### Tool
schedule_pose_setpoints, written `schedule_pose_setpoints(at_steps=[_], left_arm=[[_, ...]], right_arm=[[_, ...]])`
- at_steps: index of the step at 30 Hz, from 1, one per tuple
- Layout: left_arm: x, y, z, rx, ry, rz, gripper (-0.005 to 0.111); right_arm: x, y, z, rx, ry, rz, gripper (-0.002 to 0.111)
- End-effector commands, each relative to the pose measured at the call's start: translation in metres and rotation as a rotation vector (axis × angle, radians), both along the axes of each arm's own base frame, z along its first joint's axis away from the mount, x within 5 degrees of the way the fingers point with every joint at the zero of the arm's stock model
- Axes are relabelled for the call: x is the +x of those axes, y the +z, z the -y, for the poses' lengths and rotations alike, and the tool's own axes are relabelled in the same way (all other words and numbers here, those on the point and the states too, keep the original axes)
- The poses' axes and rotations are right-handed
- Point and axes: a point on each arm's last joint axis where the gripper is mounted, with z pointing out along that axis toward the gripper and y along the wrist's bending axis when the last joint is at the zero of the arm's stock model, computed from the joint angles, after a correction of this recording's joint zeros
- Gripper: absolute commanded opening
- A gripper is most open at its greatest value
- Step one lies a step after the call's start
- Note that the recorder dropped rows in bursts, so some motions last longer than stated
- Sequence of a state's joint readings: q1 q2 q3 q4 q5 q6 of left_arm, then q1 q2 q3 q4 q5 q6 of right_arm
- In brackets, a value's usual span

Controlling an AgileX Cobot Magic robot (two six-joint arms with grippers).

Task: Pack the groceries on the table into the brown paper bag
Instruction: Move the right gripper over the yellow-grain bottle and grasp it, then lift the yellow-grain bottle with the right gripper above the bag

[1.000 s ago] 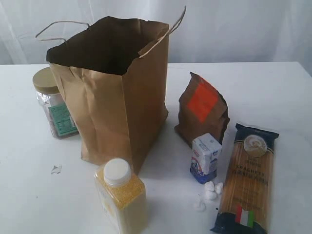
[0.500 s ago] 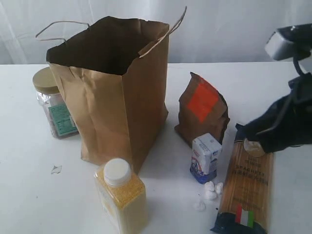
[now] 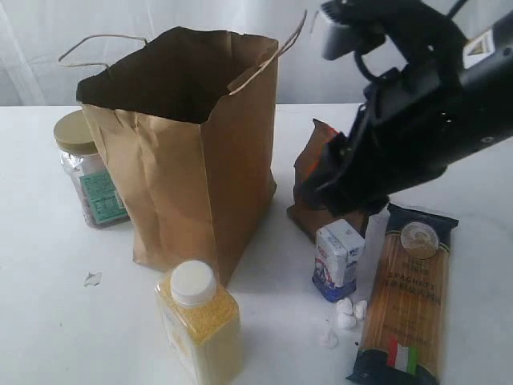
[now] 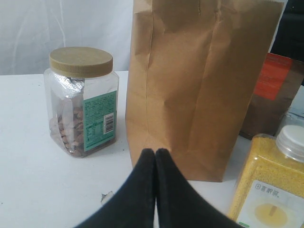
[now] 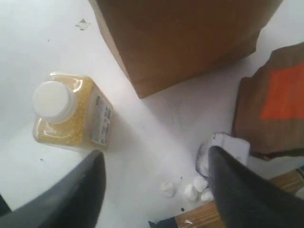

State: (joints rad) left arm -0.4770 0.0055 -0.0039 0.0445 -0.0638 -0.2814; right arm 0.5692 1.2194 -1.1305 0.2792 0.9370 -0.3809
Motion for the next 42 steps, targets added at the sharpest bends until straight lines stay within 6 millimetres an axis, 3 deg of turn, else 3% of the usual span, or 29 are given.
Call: schedule_pose_setpoints(at_steps=[1,11,22,42], left_arm=[[0.000,-0.001,0.000,-0.006,-0.003,0.002,0.000],[0.000,-0.001,0.000,-0.006,-0.003,0.002,0.000],[0.000,-0.001,0.000,-0.006,-0.003,0.002,0.000],[0.000,-0.001,0.000,-0.006,-0.003,0.002,0.000]], right_arm=[[-0.001,-0.006,-0.025,-0.016,0.064,-0.033,0.076],[-0.009,-0.040,-0.079,-0.046,0.174,-0.114,0.079],[-0.016,-0.060,-0.115,-0.063,0.236,-0.151,0.079],[0.005,-0.107,-0.139,-0.171,0.221,-0.192,0.078]])
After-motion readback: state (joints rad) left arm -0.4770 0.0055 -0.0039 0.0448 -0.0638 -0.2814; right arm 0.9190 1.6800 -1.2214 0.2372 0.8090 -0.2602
